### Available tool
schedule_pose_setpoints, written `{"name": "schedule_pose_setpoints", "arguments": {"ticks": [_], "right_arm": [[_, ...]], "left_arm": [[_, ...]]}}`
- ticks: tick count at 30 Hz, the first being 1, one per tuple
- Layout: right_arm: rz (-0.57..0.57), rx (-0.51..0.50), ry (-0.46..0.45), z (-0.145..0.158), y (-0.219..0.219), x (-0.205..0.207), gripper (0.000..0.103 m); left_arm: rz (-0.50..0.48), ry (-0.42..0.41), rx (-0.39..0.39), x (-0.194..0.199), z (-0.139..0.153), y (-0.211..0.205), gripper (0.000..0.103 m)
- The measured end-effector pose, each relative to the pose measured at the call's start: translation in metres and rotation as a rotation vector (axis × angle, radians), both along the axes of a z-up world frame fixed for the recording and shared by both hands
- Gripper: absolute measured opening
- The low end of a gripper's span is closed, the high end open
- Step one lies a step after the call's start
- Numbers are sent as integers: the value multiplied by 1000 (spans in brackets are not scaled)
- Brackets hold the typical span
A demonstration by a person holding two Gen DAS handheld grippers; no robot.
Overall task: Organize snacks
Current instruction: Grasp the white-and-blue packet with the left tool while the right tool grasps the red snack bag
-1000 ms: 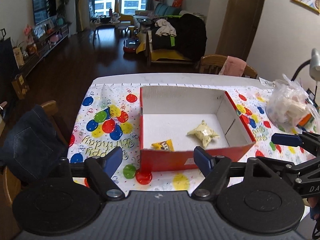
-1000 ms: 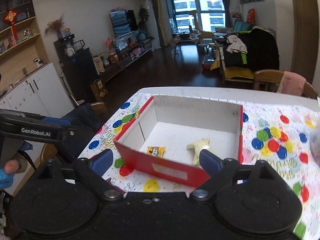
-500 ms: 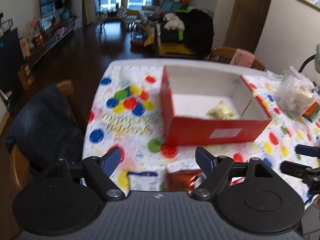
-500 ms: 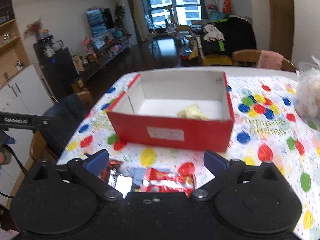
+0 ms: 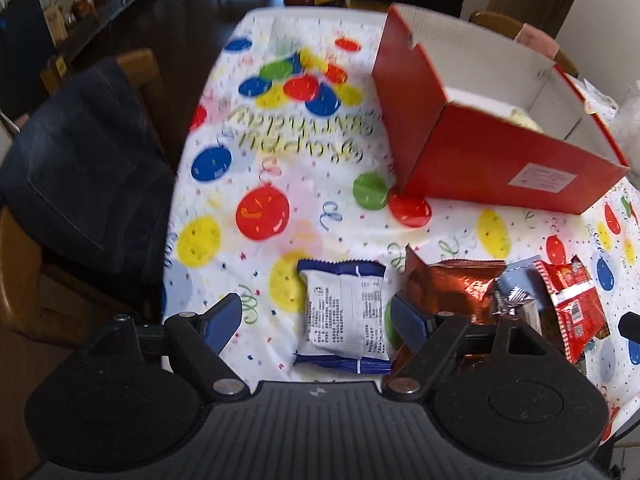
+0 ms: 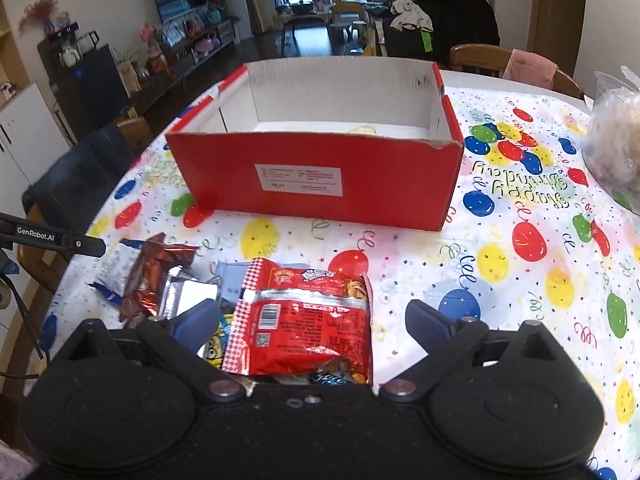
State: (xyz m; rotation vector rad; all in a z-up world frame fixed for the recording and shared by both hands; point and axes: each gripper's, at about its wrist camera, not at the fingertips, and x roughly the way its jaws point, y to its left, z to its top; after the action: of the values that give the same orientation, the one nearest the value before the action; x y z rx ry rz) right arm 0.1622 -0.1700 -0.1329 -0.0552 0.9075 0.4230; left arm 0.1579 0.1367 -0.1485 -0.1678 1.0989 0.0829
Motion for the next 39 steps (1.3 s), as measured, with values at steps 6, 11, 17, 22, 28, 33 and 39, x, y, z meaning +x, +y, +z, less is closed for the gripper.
{"name": "schedule_pose_setpoints", "arguments": {"ticks": [6, 11, 17, 22, 28, 33, 39], "right_arm": [[38, -21, 38, -8, 4, 7, 99], [25, -33, 63, -16, 3, 16, 99], [22, -26, 96, -29, 9, 27, 99], [8, -26, 128, -39, 13, 35, 97], [7, -32, 150, -46, 19, 40, 95], [6, -26, 164, -50, 20, 42, 94], [-11, -12, 162, -49, 16, 42, 82]], "left_arm": [[11, 57, 13, 14, -21, 1, 81], [-3, 76, 9, 19, -31, -4, 81], [-15, 94, 18, 21, -36, -12, 81], [-12, 107, 19, 22, -40, -14, 81], [-17, 101, 27, 23, -40, -17, 81], [-18, 90, 45, 22, -39, -18, 74], [-45, 73, 88, 19, -37, -23, 54]]}}
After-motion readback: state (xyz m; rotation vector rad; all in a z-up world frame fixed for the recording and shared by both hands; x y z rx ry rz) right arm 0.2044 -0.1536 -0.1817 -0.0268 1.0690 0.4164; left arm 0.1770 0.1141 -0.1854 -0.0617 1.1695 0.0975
